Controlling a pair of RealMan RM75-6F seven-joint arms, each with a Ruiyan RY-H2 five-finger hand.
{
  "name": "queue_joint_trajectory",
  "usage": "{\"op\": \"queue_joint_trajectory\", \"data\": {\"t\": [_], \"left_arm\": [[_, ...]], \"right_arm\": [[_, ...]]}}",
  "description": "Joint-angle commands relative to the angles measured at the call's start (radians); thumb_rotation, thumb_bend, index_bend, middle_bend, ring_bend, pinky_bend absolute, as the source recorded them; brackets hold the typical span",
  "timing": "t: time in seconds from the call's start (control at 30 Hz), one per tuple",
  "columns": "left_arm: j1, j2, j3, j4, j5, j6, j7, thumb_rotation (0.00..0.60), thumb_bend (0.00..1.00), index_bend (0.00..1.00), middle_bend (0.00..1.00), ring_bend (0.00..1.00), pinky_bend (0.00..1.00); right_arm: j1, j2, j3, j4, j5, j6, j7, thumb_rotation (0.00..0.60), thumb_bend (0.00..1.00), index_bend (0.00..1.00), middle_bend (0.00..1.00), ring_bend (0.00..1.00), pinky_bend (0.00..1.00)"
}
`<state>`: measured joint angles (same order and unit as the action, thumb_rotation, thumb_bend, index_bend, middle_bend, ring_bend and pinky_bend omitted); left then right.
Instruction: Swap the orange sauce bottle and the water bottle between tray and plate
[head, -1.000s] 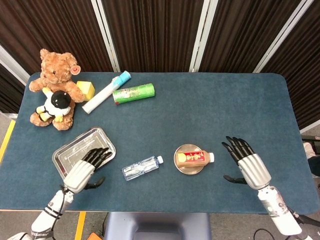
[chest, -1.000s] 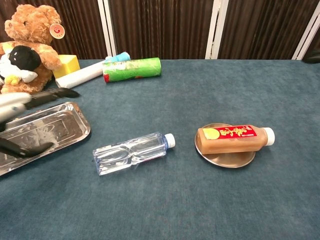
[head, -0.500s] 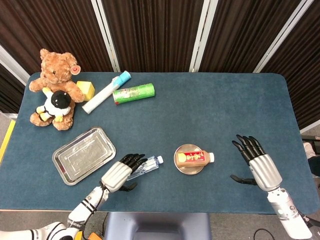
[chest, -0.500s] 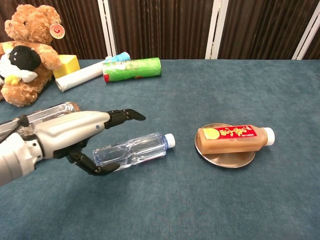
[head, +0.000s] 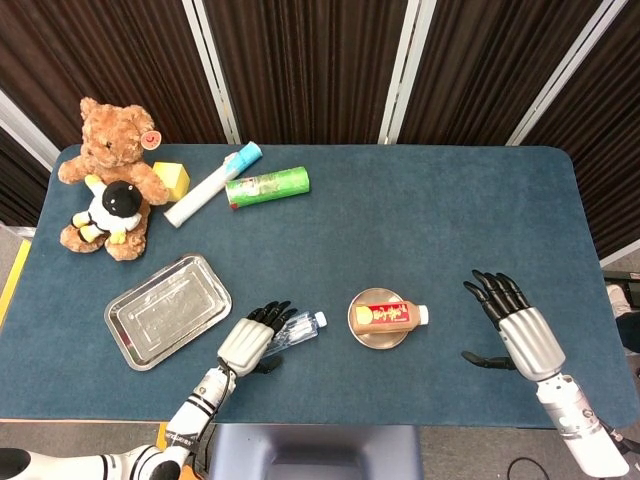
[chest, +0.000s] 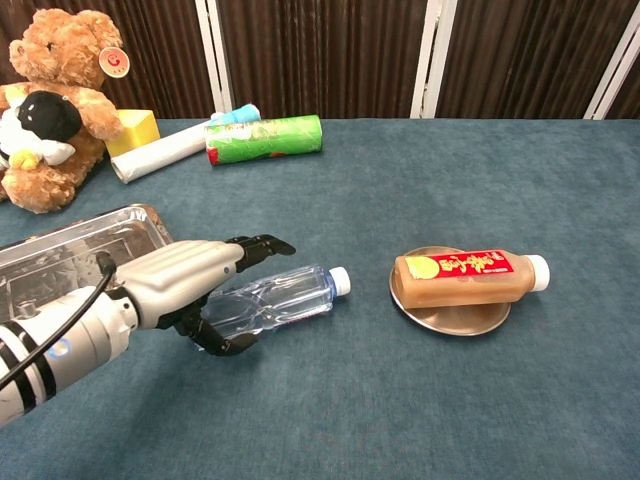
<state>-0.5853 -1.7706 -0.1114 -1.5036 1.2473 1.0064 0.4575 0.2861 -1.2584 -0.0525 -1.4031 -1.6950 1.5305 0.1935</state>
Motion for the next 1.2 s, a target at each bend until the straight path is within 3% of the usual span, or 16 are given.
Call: {"op": "queue_joint_trajectory", "data": {"t": [0.03,0.17,0.37,0.43,0.6,0.7,0.93,1.2], "left_arm": [[-0.001,-0.011,-0.001,0.014,-0.009,0.01,0.02,0.6,0.35,0.04,0.04,0.07,0.32],[-0.006,-0.05,-0.007,0.065,-0.058,0.008,0.051,0.6,0.35,0.17,0.17,0.2,0.46],[-0.014,-0.066,-0.005,0.094,-0.08,0.005,0.066,0.6,0.35,0.27,0.28,0.31,0.53],[-0.015,-0.073,-0.007,0.104,-0.07,0.017,0.057,0.6,0.36,0.37,0.38,0.38,0.58],[-0.002,-0.101,-0.008,0.134,-0.015,0.084,0.008,0.6,0.45,0.65,0.72,0.66,0.81],[0.007,-0.111,-0.006,0.145,0.015,0.115,-0.029,0.6,0.52,0.76,0.83,0.76,0.9],[0.026,-0.071,-0.008,0.1,0.059,0.154,-0.109,0.6,0.57,0.8,0.88,0.8,0.94],[0.072,0.108,-0.017,0.096,0.144,0.241,-0.266,0.6,0.56,0.81,0.88,0.8,0.94]], "right_arm": [[0.0,0.002,0.0,-0.003,-0.001,-0.004,0.003,0.6,0.12,0.0,0.02,0.0,0.15],[-0.001,0.009,0.008,-0.011,0.009,-0.016,0.016,0.6,0.12,0.0,0.02,0.0,0.15],[-0.005,0.01,0.014,-0.015,0.006,-0.025,0.008,0.6,0.12,0.0,0.02,0.0,0.15],[-0.005,0.009,0.017,-0.014,0.007,-0.029,0.006,0.6,0.12,0.0,0.02,0.0,0.15],[-0.004,0.005,0.02,-0.013,0.007,-0.044,-0.001,0.6,0.12,0.0,0.02,0.0,0.15],[-0.003,0.004,0.02,-0.013,0.005,-0.053,-0.008,0.6,0.12,0.0,0.02,0.0,0.15],[-0.004,0.001,0.022,-0.016,0.005,-0.067,-0.019,0.6,0.12,0.0,0.02,0.0,0.15],[-0.011,0.006,0.02,-0.024,-0.006,-0.064,-0.027,0.6,0.12,0.0,0.02,0.0,0.15]]}}
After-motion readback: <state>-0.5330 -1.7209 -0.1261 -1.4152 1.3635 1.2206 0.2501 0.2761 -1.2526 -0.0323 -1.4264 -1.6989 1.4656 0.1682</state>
